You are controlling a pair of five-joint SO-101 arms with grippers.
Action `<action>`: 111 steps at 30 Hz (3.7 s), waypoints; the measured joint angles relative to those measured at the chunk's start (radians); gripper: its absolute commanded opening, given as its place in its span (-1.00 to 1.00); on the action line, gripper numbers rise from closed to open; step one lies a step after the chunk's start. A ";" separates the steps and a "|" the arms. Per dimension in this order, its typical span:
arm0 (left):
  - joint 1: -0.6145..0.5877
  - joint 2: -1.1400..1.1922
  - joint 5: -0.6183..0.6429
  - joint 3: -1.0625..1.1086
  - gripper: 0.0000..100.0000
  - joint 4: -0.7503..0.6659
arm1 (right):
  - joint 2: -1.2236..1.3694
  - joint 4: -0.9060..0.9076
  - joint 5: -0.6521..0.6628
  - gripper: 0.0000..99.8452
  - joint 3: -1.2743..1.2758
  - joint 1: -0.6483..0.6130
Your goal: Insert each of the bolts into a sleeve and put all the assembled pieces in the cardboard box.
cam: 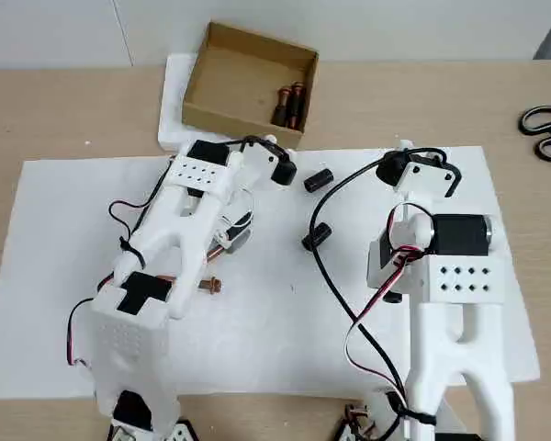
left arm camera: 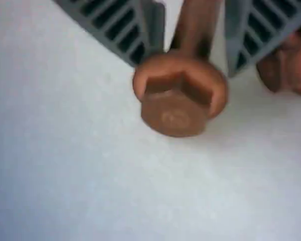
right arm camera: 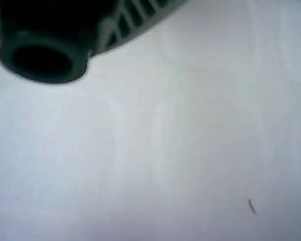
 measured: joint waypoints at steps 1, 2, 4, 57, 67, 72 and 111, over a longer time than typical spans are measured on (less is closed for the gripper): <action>0.002 0.011 0.000 0.000 -0.84 0.000 | 0.000 0.000 0.000 -0.99 0.000 0.000; 0.003 0.023 0.000 0.000 -0.84 0.000 | 0.000 0.000 0.000 -0.99 0.000 0.000; 0.006 0.049 -0.003 -0.009 -0.85 0.000 | 0.000 0.000 0.000 -0.99 0.000 0.000; -0.092 -0.629 0.522 -0.285 -0.99 0.175 | -0.269 0.000 -0.094 -0.99 -0.075 -0.330; -0.051 -0.741 0.669 -0.285 -0.99 0.175 | -0.496 -0.032 -0.094 -0.99 0.049 -0.508; -0.025 -0.806 0.781 -0.285 -0.99 0.175 | -0.651 -0.133 -0.094 -0.99 0.155 -0.543; 0.290 -0.813 1.054 -0.213 -0.99 0.100 | -0.781 -0.436 -0.094 -0.99 0.344 -0.730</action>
